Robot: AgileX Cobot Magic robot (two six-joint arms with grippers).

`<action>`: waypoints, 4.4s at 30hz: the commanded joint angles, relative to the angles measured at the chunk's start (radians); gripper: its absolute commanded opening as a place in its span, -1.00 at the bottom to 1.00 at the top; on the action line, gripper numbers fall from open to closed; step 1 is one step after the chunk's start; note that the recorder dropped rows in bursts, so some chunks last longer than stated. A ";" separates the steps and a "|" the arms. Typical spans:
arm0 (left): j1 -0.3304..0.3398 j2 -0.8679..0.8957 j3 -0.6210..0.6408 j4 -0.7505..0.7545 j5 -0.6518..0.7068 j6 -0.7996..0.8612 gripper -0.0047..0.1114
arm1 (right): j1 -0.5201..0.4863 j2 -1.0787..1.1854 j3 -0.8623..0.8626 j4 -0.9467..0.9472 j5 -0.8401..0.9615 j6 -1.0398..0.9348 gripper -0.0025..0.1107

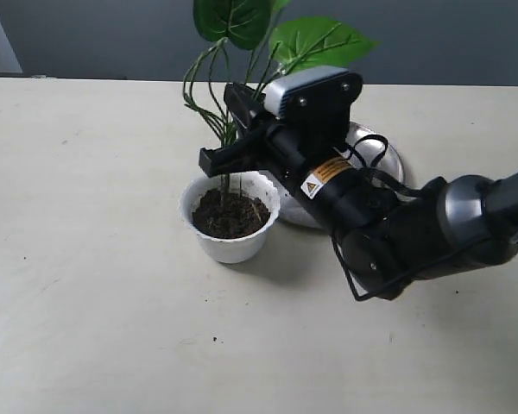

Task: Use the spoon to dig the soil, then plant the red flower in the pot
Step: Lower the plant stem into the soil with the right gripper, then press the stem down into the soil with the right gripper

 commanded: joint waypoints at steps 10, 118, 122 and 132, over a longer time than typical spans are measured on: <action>-0.007 -0.002 -0.002 -0.006 -0.007 -0.003 -0.91 | -0.002 0.172 -0.022 -0.042 0.186 -0.051 -0.97; -0.007 -0.002 -0.002 -0.006 -0.007 -0.003 -0.91 | -0.002 -0.108 -0.024 -0.192 1.057 -0.085 -0.38; -0.007 -0.002 -0.002 -0.006 -0.007 -0.003 -0.91 | -0.002 -0.108 -0.024 -0.192 1.019 -0.085 -0.37; -0.007 -0.002 -0.002 -0.006 -0.007 -0.003 -0.91 | -0.002 -0.108 -0.024 -0.192 1.019 -0.085 -0.04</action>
